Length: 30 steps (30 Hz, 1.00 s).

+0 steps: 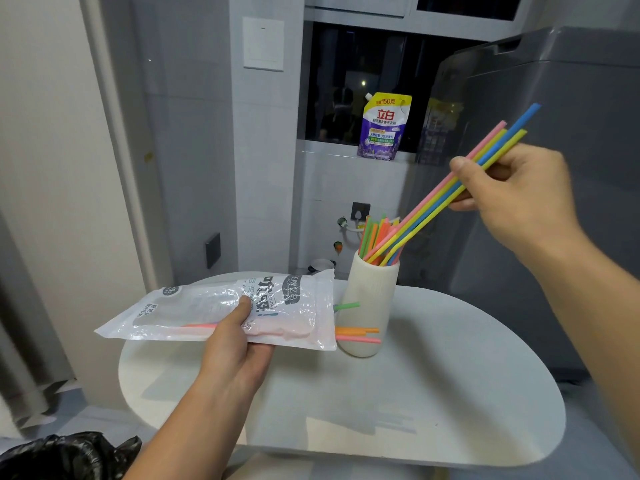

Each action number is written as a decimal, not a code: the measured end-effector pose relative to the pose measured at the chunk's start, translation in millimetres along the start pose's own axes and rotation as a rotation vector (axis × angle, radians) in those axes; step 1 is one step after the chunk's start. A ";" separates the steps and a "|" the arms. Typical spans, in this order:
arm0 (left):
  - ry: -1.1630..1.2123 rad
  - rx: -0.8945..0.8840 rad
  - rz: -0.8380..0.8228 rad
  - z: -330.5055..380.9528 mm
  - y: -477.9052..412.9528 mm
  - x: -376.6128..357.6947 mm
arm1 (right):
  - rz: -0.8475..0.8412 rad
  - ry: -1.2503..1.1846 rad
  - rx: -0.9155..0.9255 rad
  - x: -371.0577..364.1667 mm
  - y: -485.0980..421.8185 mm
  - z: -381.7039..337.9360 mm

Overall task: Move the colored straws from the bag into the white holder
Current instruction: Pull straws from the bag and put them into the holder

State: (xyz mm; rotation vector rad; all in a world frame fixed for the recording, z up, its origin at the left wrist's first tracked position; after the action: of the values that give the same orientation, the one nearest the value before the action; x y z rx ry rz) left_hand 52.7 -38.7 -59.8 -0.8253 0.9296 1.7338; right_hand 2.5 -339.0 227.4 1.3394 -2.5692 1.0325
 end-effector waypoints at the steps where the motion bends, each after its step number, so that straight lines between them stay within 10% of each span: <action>1: -0.001 0.000 0.003 -0.2 0.3 -0.1 | -0.005 0.004 -0.009 -2.4 -1.1 0.6; 30: -0.010 0.012 0.005 -6.4 0.3 -0.9 | -0.183 0.191 -0.040 -67.6 -28.5 10.7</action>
State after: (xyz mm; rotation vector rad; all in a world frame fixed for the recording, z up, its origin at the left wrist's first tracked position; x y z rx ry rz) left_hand 53.3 -44.7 -62.0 -0.8065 0.9351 1.7332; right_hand 68.3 -308.9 210.8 1.3633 -2.2716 1.0176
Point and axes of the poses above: each hand's wrist, its own y-axis away from the middle knuckle, its own x-axis out of the back of the hand, z = x × y, the point moved 10 cm from there along -y, towards the middle knuckle, and after that the axes turned 12 degrees about -x, right-handed, at the moved point
